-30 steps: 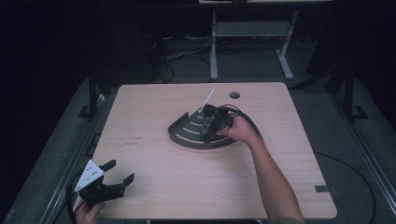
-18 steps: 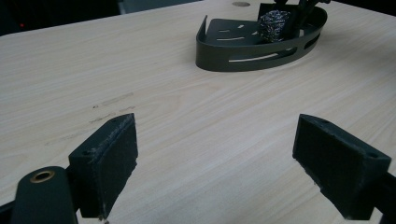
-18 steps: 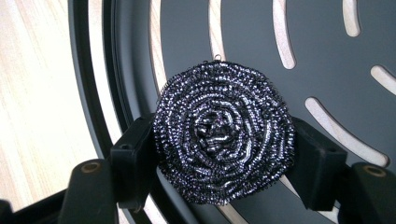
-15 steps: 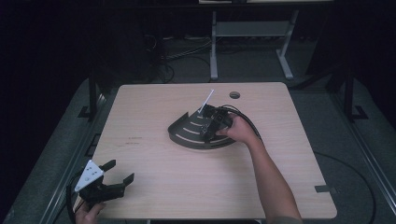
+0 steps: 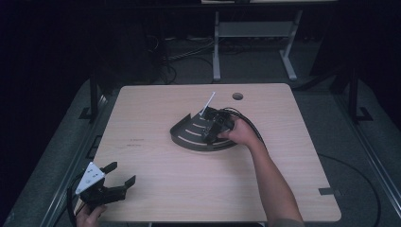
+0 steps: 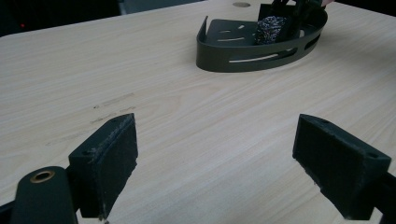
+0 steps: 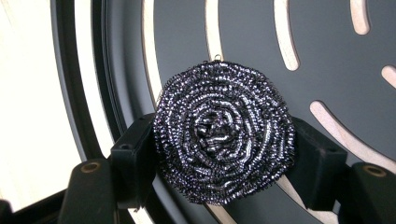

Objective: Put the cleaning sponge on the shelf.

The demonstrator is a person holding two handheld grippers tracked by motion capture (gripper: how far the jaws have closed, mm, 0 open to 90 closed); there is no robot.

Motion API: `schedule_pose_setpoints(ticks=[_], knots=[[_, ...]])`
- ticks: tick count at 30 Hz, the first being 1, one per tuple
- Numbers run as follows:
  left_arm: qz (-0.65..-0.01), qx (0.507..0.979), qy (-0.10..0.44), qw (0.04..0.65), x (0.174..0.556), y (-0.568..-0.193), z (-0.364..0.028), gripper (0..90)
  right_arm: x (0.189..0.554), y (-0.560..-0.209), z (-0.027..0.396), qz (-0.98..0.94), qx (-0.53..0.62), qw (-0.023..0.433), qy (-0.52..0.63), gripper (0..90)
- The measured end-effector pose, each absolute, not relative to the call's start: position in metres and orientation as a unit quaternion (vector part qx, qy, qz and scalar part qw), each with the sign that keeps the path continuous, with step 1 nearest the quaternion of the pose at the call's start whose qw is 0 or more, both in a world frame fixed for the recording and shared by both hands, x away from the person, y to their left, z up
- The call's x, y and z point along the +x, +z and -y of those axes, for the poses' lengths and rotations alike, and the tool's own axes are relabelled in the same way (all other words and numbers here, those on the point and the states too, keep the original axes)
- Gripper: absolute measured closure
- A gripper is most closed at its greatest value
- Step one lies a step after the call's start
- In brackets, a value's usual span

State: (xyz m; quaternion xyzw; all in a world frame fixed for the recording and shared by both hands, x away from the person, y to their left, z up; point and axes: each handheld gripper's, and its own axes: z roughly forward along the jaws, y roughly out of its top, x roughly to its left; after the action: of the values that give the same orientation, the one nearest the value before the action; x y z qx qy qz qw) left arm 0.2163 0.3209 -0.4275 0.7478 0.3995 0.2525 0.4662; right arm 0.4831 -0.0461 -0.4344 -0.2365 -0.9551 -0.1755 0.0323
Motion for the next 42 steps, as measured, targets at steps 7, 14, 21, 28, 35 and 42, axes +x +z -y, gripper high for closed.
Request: schedule_pose_setpoints(ticks=[7,14,21,28,35,42], knots=[[-0.4,0.748,0.251,0.466,0.2171,-0.4279,-0.3195,13.3,0.4836,-0.4354,0.0467,0.954,-0.24,0.033,-0.176,31.7],[-0.399,0.75,0.251,0.464,0.2174,-0.4282,-0.3191,13.3,0.4844,-0.4386,0.0489,0.952,-0.244,0.036,-0.179,31.6],[-0.399,0.75,0.251,0.463,0.2177,-0.4284,-0.3183,13.3,0.4848,-0.4395,0.0519,0.951,-0.245,0.037,-0.185,31.4],[-0.4,0.75,0.25,0.464,0.218,-0.4289,-0.3185,13.3,0.4846,-0.4401,0.0535,0.95,-0.249,0.039,-0.186,30.9],[-0.4,0.751,0.25,0.462,0.2179,-0.4296,-0.3196,13.3,0.4849,-0.4407,0.0533,0.949,-0.25,0.039,-0.185,30.3],[-0.402,0.75,0.249,0.463,0.2179,-0.4298,-0.3198,13.3,0.4848,-0.4416,0.0531,0.95,-0.251,0.041,-0.184,27.9]])
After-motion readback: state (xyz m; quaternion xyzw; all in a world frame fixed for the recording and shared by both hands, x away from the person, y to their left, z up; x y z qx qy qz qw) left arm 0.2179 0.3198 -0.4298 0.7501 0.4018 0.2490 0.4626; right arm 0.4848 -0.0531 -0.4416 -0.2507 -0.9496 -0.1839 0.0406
